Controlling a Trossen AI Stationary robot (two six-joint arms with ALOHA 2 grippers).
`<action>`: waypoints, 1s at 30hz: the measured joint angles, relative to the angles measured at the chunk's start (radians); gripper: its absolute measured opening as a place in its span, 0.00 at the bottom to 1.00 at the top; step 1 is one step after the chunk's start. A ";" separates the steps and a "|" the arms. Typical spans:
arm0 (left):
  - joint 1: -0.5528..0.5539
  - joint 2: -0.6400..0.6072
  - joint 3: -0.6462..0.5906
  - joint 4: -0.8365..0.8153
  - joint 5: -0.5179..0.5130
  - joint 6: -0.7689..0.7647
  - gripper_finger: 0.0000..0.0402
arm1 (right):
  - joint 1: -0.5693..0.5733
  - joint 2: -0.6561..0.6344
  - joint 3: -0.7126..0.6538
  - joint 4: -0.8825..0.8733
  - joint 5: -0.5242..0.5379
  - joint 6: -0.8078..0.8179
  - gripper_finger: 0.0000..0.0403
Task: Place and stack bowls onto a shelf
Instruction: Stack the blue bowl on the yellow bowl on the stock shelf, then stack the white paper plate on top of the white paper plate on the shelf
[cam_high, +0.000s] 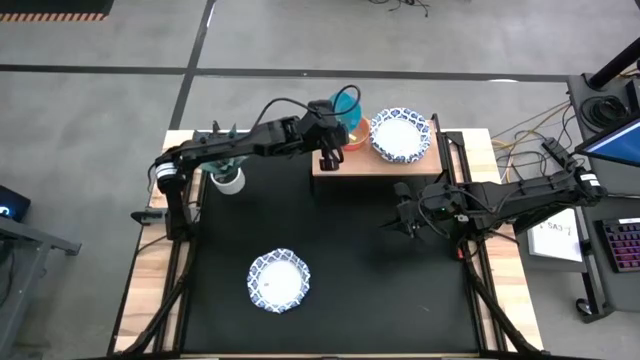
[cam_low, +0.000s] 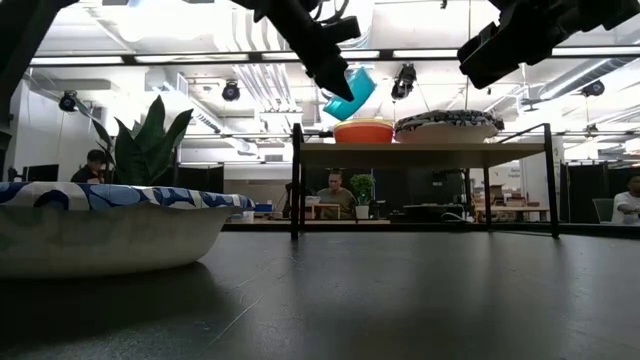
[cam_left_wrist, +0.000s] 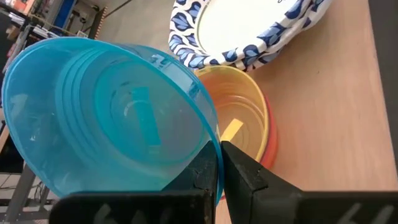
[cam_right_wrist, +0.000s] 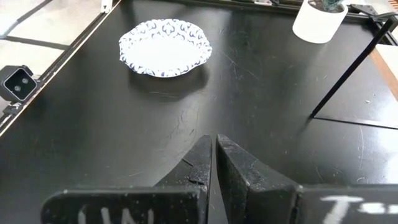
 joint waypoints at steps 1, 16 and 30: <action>0.001 0.000 0.000 0.000 0.000 0.000 0.00 | 0.000 0.000 0.000 0.000 0.000 -0.001 0.03; 0.013 0.002 0.000 0.009 0.019 0.000 0.10 | 0.000 0.000 0.000 0.001 0.000 -0.002 0.03; -0.003 -0.002 0.000 0.016 0.019 -0.042 0.19 | 0.000 0.000 0.000 0.000 0.001 -0.002 0.03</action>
